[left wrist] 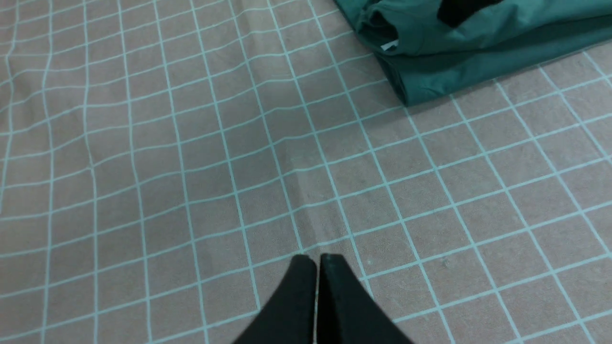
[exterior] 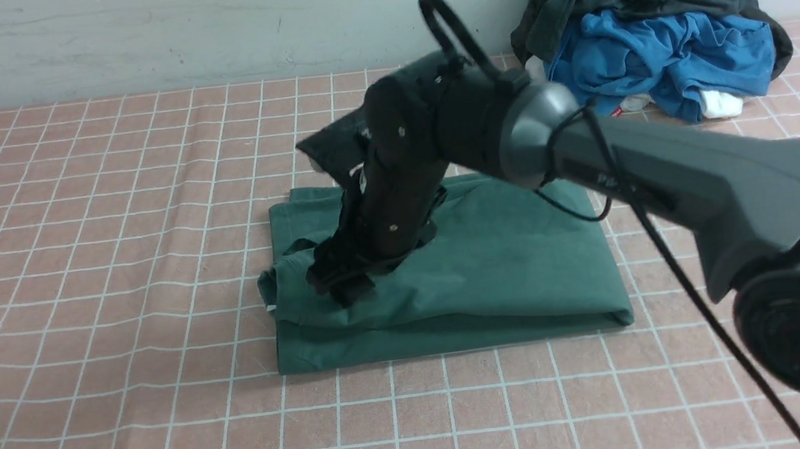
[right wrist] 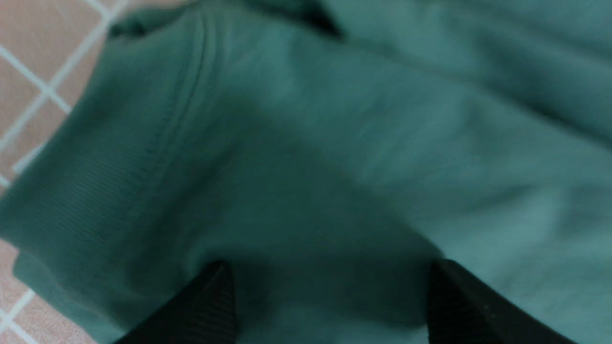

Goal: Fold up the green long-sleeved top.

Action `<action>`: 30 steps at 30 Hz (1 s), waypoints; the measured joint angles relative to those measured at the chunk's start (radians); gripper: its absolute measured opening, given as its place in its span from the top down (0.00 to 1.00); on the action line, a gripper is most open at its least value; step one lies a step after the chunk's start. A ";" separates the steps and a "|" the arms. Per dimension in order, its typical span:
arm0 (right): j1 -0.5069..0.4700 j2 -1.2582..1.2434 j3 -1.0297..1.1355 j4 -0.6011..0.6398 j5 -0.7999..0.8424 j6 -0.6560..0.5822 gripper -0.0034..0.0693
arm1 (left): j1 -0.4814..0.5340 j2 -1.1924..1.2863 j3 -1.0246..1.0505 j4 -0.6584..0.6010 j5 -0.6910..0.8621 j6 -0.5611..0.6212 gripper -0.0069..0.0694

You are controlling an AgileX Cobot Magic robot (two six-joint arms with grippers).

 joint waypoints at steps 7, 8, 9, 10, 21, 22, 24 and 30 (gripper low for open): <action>0.034 -0.033 0.000 -0.020 0.012 -0.011 0.28 | 0.000 -0.116 0.044 0.019 0.001 -0.003 0.91; 0.034 -0.059 0.000 -0.043 0.028 -0.011 0.28 | 0.000 -0.150 0.054 0.022 0.002 -0.005 0.91; 0.034 -0.086 0.000 -0.065 0.045 -0.012 0.28 | 0.000 -0.178 0.066 0.023 0.002 -0.007 0.91; 0.034 -0.115 0.000 -0.082 0.067 -0.014 0.28 | 0.000 -0.202 0.077 0.025 0.003 -0.007 0.91; 0.034 -0.440 0.070 -0.174 0.172 -0.022 0.28 | 0.000 -0.370 0.254 0.027 -0.065 -0.043 0.91; 0.034 -0.476 0.102 -0.166 0.172 -0.022 0.28 | 0.000 -0.370 0.257 0.027 -0.072 -0.043 0.91; 0.034 -0.549 0.167 -0.152 0.171 -0.025 0.29 | 0.000 -0.370 0.257 0.027 -0.078 -0.043 0.91; 0.034 -0.842 0.489 -0.143 0.008 -0.019 0.32 | 0.000 -0.370 0.257 0.027 -0.081 -0.043 0.91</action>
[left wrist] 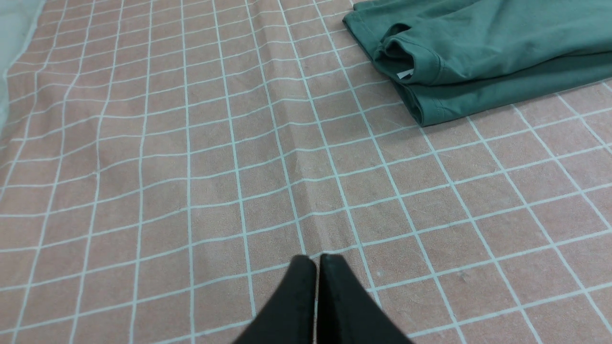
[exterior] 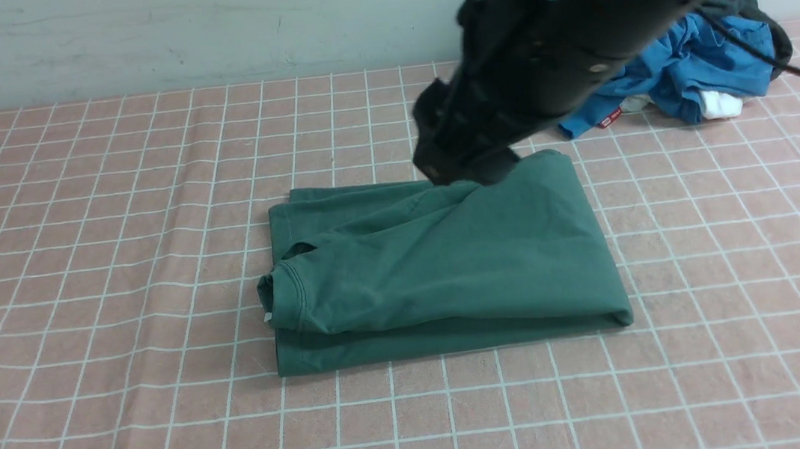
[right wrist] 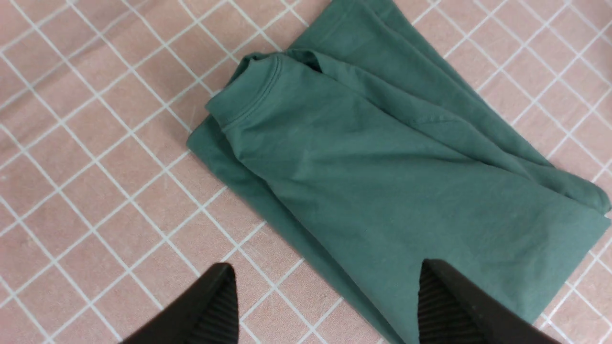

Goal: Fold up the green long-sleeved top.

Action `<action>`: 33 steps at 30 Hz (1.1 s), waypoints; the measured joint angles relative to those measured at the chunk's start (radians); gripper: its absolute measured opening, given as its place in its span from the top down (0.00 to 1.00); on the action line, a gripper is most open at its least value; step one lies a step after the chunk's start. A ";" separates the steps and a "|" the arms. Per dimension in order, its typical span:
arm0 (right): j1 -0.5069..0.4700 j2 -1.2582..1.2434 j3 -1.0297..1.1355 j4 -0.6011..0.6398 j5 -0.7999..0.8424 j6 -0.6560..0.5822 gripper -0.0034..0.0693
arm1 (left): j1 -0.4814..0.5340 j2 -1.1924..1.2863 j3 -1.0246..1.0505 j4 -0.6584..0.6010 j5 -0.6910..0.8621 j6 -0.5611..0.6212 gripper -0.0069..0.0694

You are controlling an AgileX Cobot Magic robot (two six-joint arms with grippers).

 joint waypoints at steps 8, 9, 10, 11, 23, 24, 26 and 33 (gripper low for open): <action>0.000 -0.423 0.404 -0.003 -0.175 0.005 0.38 | 0.000 0.000 0.000 0.000 -0.001 0.000 0.91; 0.000 -0.457 0.435 -0.003 -0.182 0.005 0.39 | 0.000 0.000 0.000 0.000 -0.001 0.000 0.91; 0.000 -0.473 0.442 -0.003 -0.184 0.005 0.39 | 0.000 0.000 0.000 0.000 -0.001 0.000 0.91; 0.000 -0.531 0.500 -0.003 -0.193 0.005 0.41 | 0.000 0.000 0.000 0.000 -0.001 0.000 0.91; 0.000 -0.868 0.633 0.043 -0.205 0.005 0.85 | 0.000 0.000 0.000 0.000 -0.002 0.000 0.91; 0.000 -0.898 0.643 0.043 -0.210 0.005 0.89 | 0.000 0.000 0.000 0.000 -0.002 0.000 0.91; 0.000 -0.953 0.672 0.043 -0.215 0.005 0.95 | 0.000 0.000 0.000 0.000 -0.002 0.000 0.91; 0.000 -1.036 0.714 0.043 -0.148 0.016 0.97 | 0.000 0.000 0.000 0.000 -0.002 0.000 0.91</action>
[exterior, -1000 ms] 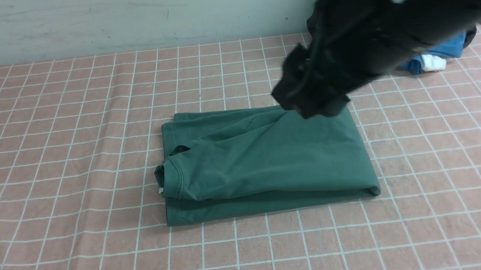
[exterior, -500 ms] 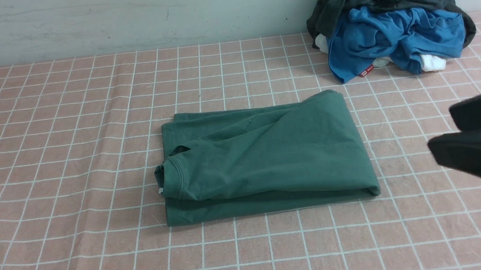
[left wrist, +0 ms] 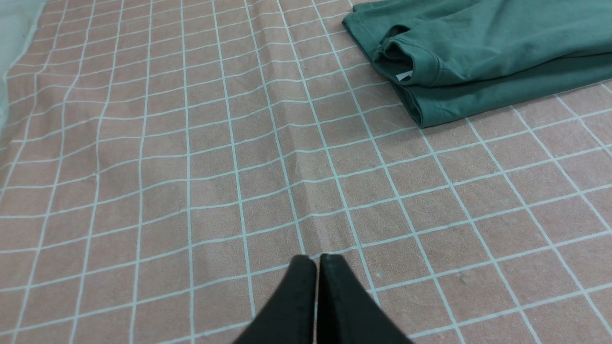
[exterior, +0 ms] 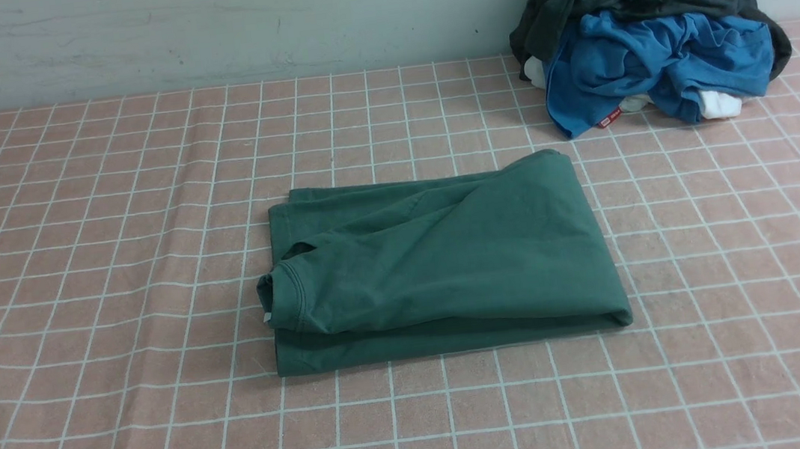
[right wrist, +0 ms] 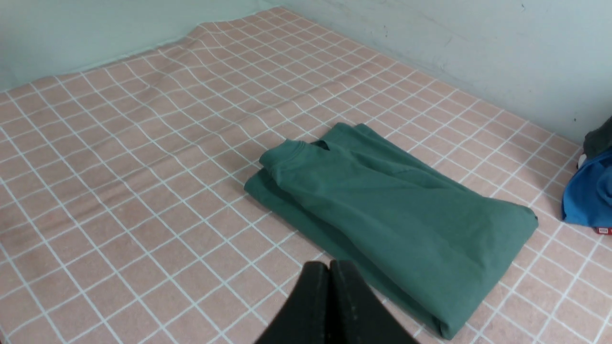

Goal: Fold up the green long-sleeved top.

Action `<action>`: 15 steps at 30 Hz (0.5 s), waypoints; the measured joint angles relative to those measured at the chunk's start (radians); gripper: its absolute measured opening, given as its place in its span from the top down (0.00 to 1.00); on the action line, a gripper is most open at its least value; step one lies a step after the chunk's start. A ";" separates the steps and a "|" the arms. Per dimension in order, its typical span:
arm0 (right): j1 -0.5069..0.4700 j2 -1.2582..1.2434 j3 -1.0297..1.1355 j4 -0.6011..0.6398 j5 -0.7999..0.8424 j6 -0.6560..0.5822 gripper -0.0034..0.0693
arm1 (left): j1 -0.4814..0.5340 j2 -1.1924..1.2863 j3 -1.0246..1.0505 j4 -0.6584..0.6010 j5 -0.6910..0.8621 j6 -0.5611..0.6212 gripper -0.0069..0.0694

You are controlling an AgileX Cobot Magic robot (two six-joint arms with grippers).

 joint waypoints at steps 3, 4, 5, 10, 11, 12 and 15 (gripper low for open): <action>0.000 -0.007 0.001 0.000 0.023 0.008 0.97 | 0.000 0.000 0.000 0.000 0.000 0.000 0.91; 0.000 -0.007 0.002 0.000 0.023 0.010 0.97 | 0.000 0.000 0.000 0.000 0.000 0.000 0.91; 0.000 -0.007 0.002 0.000 0.020 0.017 0.97 | 0.000 0.000 0.000 0.000 0.000 0.000 0.91; 0.000 -0.007 0.026 -0.008 -0.028 0.017 0.97 | 0.000 0.000 0.000 0.000 0.000 0.000 0.91; 0.000 -0.007 0.034 -0.010 -0.038 0.017 0.97 | 0.000 0.000 0.000 0.000 0.000 0.000 0.91; 0.000 -0.007 0.046 -0.011 -0.053 0.017 0.97 | 0.000 0.000 0.000 0.000 0.000 0.000 0.91; 0.000 -0.007 0.094 -0.013 -0.116 0.017 0.97 | 0.000 0.000 0.000 0.000 0.000 0.000 0.91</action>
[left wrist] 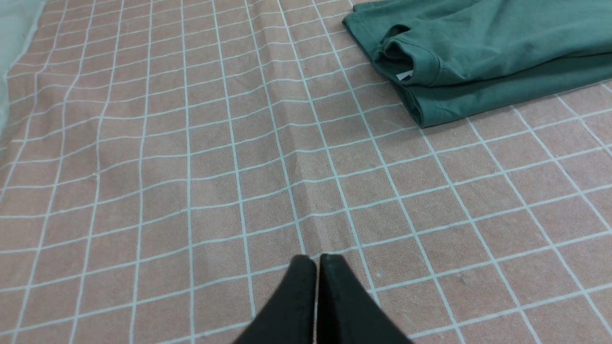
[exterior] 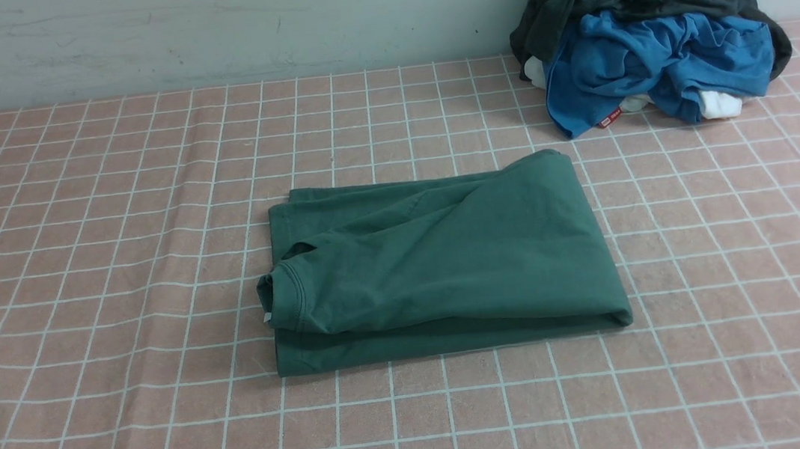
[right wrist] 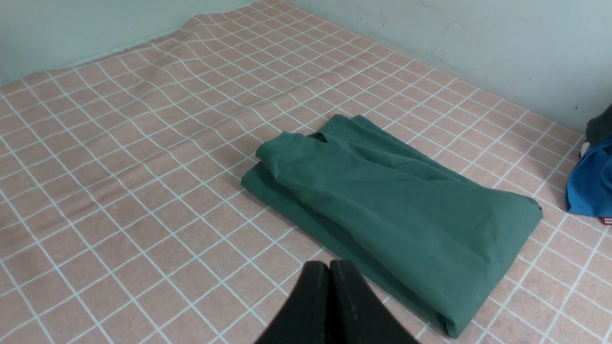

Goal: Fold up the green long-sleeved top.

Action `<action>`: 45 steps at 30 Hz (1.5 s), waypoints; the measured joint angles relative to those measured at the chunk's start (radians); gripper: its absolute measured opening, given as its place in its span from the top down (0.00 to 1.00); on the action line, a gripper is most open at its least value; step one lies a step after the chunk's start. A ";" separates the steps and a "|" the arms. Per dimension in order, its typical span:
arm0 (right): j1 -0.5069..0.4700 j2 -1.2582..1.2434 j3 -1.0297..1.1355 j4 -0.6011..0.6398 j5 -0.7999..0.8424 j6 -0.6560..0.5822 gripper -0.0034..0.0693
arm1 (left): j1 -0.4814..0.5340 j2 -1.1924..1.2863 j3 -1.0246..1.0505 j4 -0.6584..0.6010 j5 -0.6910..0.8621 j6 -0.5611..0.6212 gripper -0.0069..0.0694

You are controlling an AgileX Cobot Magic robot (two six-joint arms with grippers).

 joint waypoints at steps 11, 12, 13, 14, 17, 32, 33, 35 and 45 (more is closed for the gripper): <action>-0.129 -0.168 0.399 -0.003 -0.562 0.000 0.97 | 0.000 0.000 0.000 0.000 0.000 0.000 0.91; -0.145 -0.173 0.408 -0.003 -0.570 0.000 0.97 | 0.000 0.000 0.000 0.000 0.000 0.000 0.91; -0.200 -0.208 0.465 -0.003 -0.623 0.000 0.97 | 0.000 0.000 0.000 0.000 0.000 0.000 0.91; -0.251 -0.233 0.504 -0.003 -0.651 0.000 0.97 | 0.000 0.000 0.000 0.000 0.000 0.000 0.91; -0.426 -0.312 0.608 -0.003 -0.695 0.009 0.97 | 0.000 0.000 0.000 0.000 0.000 0.000 0.91; -0.769 -0.479 0.809 -0.061 -0.525 0.129 0.97 | 0.000 0.000 0.000 0.000 0.000 0.000 0.91; -0.754 -0.479 0.809 -0.067 -0.494 0.130 0.97 | 0.000 0.000 0.000 0.000 0.000 0.000 0.91; -0.732 -0.479 0.807 -0.075 -0.478 0.133 0.97 | 0.000 0.000 0.000 0.000 0.000 0.000 0.91; -0.738 -0.479 0.807 -0.079 -0.472 0.203 0.97 | 0.000 0.000 0.000 0.000 0.000 0.000 0.91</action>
